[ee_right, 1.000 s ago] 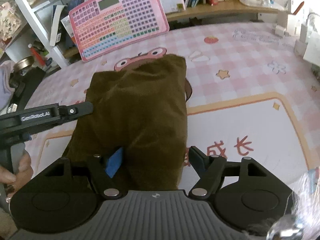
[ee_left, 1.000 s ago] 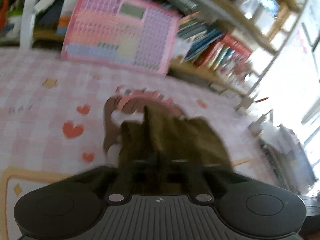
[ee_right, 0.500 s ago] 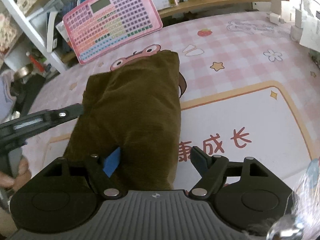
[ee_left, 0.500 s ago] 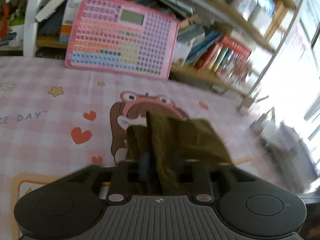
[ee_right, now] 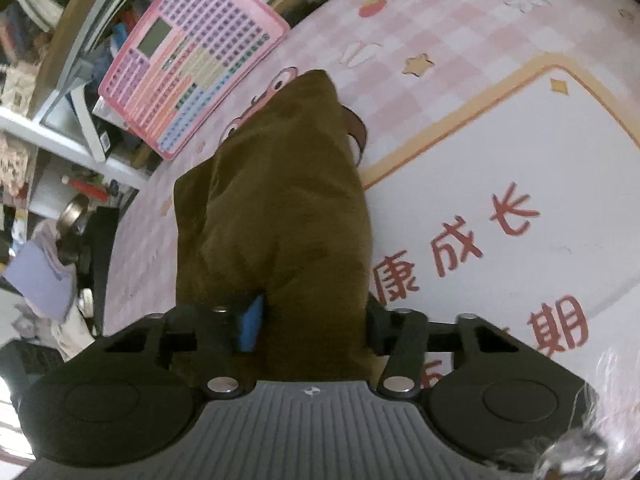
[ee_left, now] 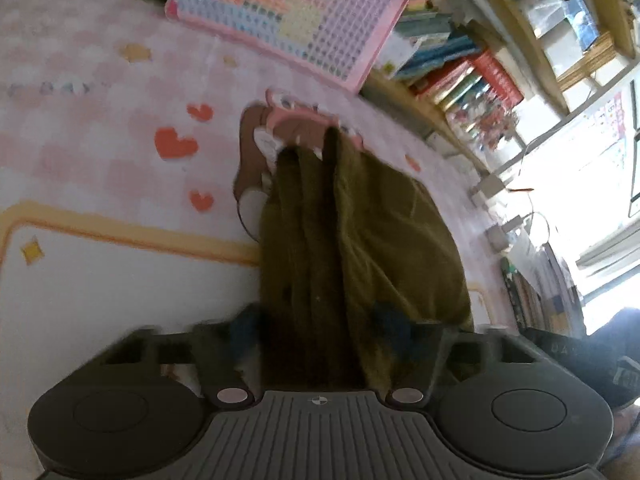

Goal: Fold clothes

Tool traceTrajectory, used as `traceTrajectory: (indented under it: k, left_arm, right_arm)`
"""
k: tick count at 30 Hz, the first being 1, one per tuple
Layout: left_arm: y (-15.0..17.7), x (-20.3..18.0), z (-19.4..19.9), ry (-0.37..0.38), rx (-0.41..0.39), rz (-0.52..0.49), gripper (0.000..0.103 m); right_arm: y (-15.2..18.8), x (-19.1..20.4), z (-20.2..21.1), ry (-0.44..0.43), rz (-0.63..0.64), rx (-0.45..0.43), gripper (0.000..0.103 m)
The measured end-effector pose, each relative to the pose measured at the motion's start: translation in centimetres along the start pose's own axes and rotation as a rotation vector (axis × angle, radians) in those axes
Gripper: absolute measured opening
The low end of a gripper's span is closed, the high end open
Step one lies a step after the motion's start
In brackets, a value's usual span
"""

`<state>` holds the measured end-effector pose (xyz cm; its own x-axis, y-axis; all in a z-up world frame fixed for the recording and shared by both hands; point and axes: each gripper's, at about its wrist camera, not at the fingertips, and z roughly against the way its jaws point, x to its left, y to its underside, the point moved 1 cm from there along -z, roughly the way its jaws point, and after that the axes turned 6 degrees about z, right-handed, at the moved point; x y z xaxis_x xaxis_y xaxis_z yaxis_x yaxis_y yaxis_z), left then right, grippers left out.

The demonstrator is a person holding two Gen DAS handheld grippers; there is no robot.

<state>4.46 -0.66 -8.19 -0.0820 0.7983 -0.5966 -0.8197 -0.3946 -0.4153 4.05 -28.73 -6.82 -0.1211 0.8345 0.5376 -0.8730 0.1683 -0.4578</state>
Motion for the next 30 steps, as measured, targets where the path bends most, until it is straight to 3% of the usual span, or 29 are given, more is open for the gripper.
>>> traceTrajectory:
  k: [2, 4, 8, 15, 19, 22, 24, 25, 28, 30]
  left_arm:
    - [0.3, -1.0, 0.5, -0.014, -0.025, -0.045, 0.033]
    - [0.8, -2.7, 1.6, -0.027, -0.075, -0.130, 0.028]
    - [1.7, -4.5, 2.8, -0.044, -0.114, -0.232, 0.028]
    - [1.7, -3.1, 1.9, -0.034, -0.024, -0.176, 0.036]
    - [0.9, -1.4, 0.9, 0.005, 0.036, -0.091, 0.048]
    - [0.6, -0.7, 0.1, 0.031, 0.070, -0.041, 0.051]
    - [0.7, -0.5, -0.2, 0.051, 0.075, -0.027, 0.052]
    - [0.7, -0.7, -0.4, 0.052, 0.074, -0.028, 0.052]
    - [0.7, -1.2, -0.4, 0.048, 0.065, -0.041, 0.044]
    - [0.8, -1.7, 0.1, 0.047, 0.044, -0.064, 0.032]
  right_arm:
    - [0.1, 1.3, 0.4, 0.023, 0.101, -0.028, 0.028]
    - [0.3, 2.5, 0.7, 0.047, 0.202, -0.055, 0.026]
    - [1.0, 3.8, 1.9, 0.070, 0.323, -0.125, 0.025]
    - [1.2, 1.6, 1.3, 0.053, 0.198, -0.043, 0.028]
    - [0.9, 0.2, 0.7, 0.042, 0.095, -0.010, 0.046]
    - [0.7, -1.5, 0.1, 0.003, -0.038, 0.008, 0.052]
    - [0.6, -2.1, -0.1, -0.020, -0.087, 0.004, 0.051]
    - [0.6, -2.0, -0.3, -0.026, -0.081, 0.012, 0.044]
    - [0.6, -1.1, -0.6, -0.020, -0.043, 0.014, 0.032]
    - [0.6, 0.1, -0.4, 0.012, 0.039, -0.004, 0.028]
